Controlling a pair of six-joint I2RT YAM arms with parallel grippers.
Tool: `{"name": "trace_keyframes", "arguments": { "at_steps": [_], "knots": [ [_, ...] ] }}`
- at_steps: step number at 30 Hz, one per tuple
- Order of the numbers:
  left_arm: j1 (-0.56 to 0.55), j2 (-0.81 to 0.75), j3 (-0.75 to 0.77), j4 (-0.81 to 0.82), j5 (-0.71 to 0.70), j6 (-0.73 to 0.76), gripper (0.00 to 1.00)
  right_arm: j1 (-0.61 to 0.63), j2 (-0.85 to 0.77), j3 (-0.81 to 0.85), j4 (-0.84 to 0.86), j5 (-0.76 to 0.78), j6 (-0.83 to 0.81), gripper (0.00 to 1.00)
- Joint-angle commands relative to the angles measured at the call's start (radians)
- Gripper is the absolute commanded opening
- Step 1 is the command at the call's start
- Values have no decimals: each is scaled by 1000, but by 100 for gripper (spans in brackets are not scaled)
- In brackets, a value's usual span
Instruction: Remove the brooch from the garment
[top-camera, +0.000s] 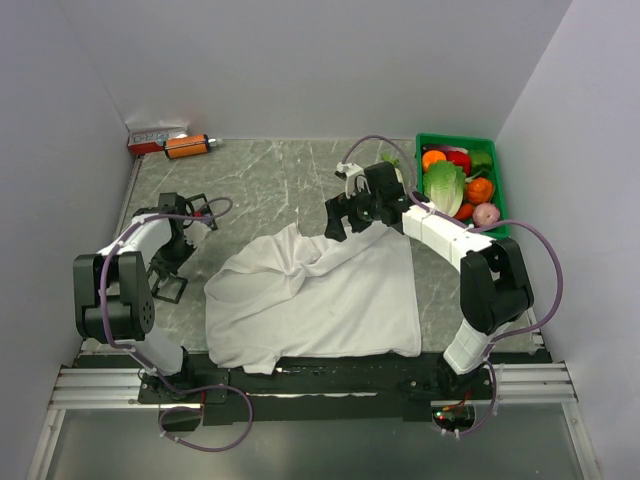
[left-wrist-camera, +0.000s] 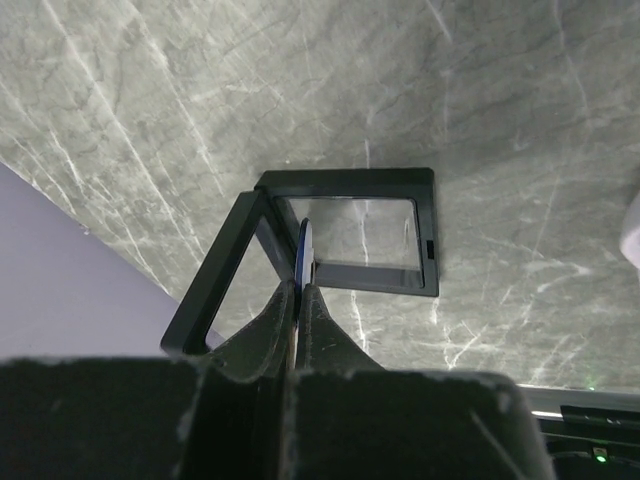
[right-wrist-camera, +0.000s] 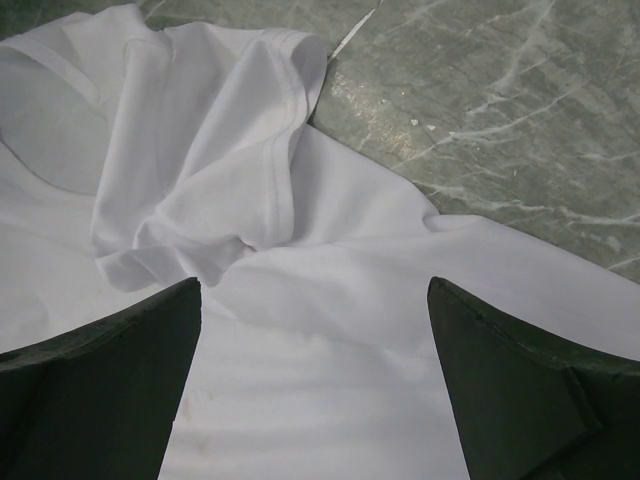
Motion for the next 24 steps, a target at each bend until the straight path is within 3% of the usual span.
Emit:
{"name": "trace_keyframes", "arguments": {
  "at_steps": [1,5,12,24],
  "knots": [
    [-9,-6,-36,41,-48,32,1,6,8,37,25,-6,-7,100],
    [-14,-2,-41,43,-28,14,2,9,5,32,25,-6,-11,100],
    [-23,-9,-32,22,7,-25,19,11,5,27,25,-3,-14,100],
    [-23,-35,14,-81,96,-91,30,12,3,26,24,2,-21,100]
  ]
}}
